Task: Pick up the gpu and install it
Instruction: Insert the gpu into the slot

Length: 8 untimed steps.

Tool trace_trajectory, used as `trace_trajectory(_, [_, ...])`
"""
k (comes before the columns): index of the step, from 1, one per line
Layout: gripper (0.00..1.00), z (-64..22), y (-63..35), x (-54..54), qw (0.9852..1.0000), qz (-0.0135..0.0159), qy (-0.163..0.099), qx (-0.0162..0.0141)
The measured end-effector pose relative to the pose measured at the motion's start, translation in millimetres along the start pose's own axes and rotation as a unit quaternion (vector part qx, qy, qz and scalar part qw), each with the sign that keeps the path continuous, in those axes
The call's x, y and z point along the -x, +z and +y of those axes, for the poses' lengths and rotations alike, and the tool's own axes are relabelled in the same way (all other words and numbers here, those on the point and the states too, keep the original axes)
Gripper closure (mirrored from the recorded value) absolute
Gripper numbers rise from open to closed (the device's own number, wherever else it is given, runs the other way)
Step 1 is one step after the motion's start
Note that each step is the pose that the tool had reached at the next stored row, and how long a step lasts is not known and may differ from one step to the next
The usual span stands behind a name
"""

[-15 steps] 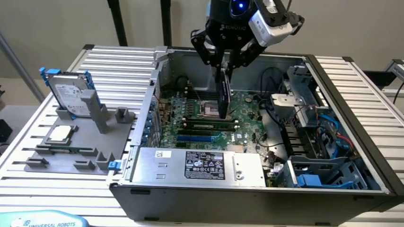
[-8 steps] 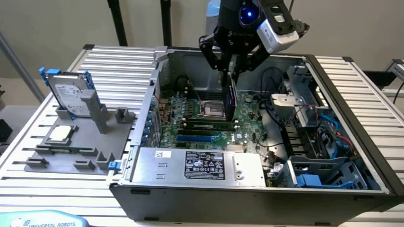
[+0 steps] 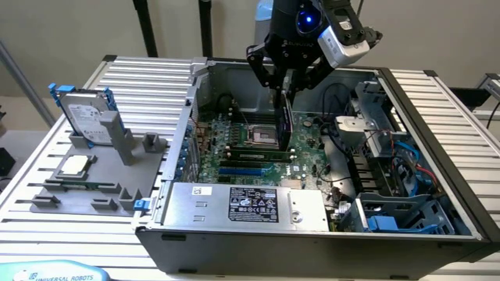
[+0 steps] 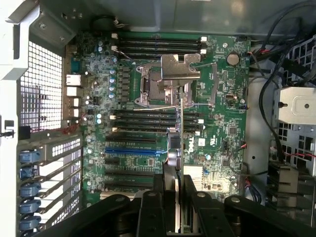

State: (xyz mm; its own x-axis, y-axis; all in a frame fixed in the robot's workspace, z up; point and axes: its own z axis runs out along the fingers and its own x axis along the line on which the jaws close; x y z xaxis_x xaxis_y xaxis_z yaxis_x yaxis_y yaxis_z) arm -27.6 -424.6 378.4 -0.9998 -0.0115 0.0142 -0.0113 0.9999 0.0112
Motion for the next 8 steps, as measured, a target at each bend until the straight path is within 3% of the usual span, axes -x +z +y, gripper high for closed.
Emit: trace_trajectory(8, [0.73, 0.0, 0.0, 0.0, 1.0, 0.0, 0.0, 0.0001])
